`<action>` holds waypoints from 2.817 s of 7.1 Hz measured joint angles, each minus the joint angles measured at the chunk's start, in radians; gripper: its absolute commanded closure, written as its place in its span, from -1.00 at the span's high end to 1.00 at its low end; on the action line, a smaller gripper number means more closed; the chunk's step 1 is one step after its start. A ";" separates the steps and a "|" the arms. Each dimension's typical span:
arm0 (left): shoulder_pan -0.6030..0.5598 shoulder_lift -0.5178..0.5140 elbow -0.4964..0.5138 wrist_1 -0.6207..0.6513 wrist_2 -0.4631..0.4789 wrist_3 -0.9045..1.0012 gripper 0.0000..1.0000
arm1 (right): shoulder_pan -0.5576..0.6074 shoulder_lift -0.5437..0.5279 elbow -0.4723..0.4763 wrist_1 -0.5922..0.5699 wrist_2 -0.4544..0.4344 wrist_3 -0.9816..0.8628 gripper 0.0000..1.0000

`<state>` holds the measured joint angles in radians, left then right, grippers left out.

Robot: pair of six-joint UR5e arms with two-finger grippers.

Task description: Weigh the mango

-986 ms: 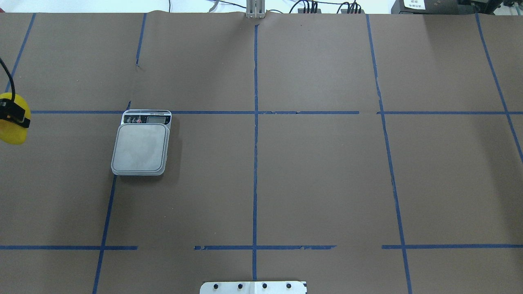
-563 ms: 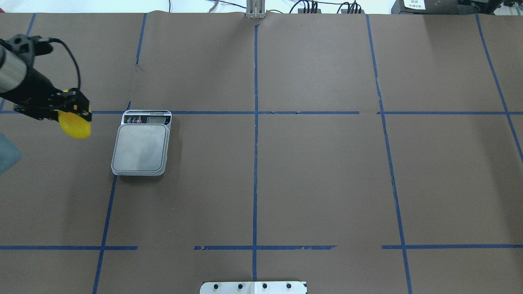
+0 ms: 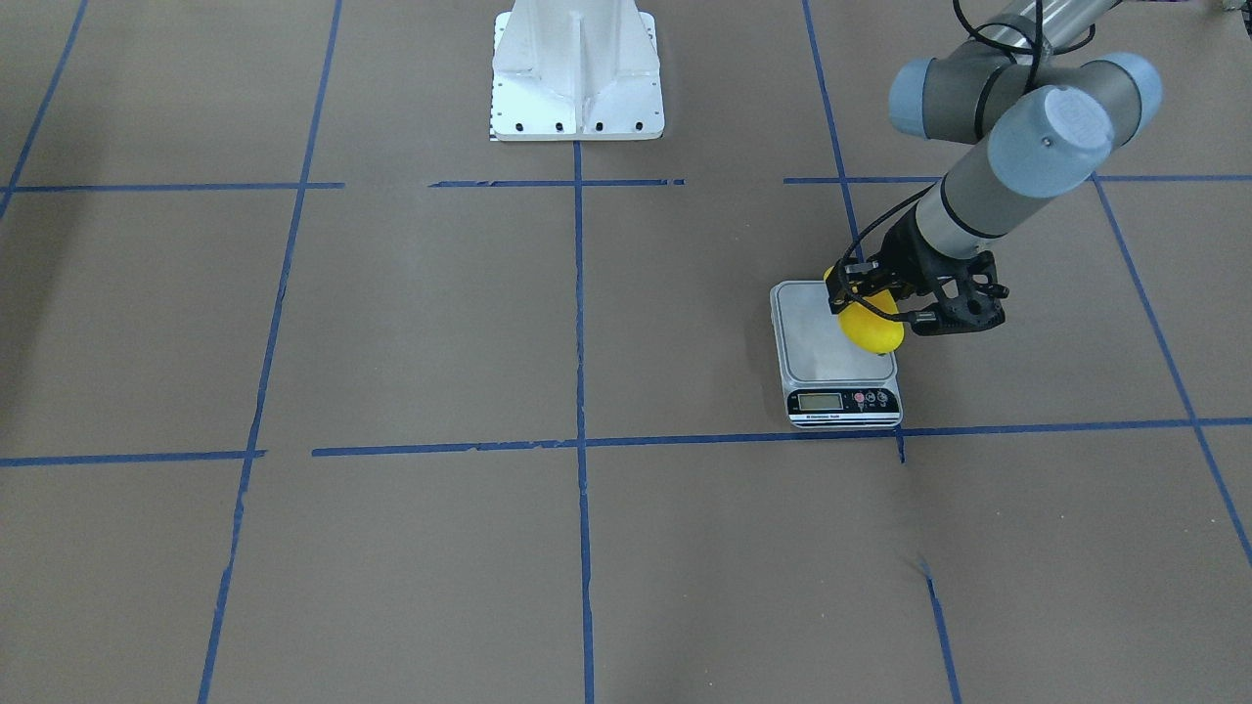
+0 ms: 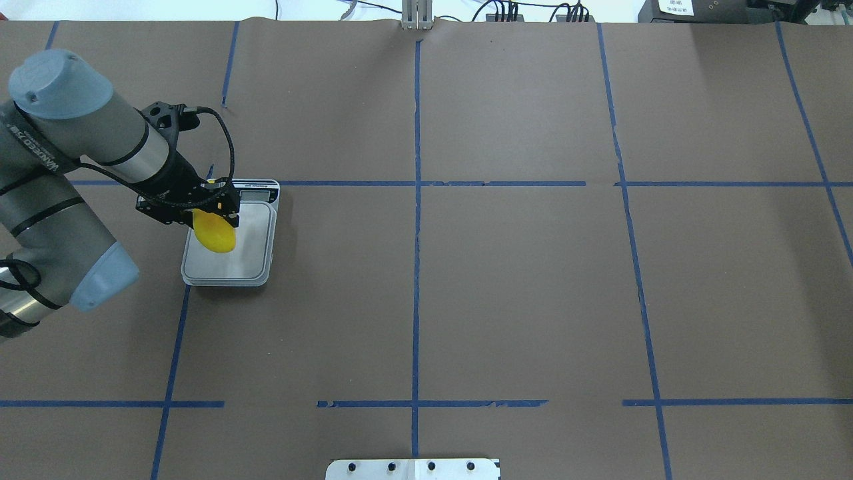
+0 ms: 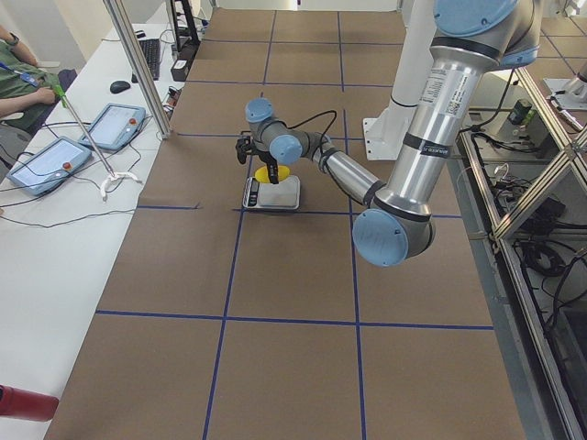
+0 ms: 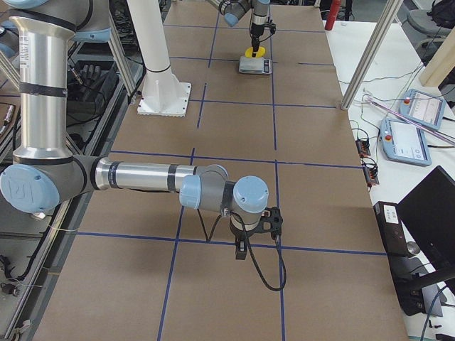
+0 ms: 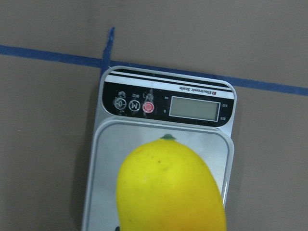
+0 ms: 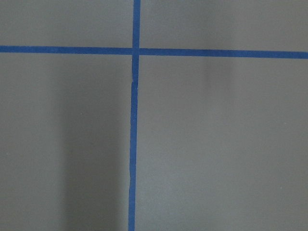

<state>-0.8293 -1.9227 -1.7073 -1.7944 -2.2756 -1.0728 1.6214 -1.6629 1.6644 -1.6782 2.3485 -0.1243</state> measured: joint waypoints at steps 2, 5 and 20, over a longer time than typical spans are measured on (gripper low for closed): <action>0.018 -0.012 0.038 -0.029 0.004 -0.002 -1.00 | 0.000 0.000 0.000 0.000 0.000 0.000 1.00; 0.024 -0.017 0.092 -0.077 0.010 0.004 1.00 | 0.000 0.000 0.000 0.001 0.000 0.000 1.00; -0.724 0.312 0.104 0.290 -0.041 1.205 1.00 | 0.000 0.000 0.000 0.000 0.000 0.000 1.00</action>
<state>-1.5533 -1.6103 -1.6034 -1.5042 -2.3167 0.1319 1.6214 -1.6633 1.6644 -1.6778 2.3485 -0.1243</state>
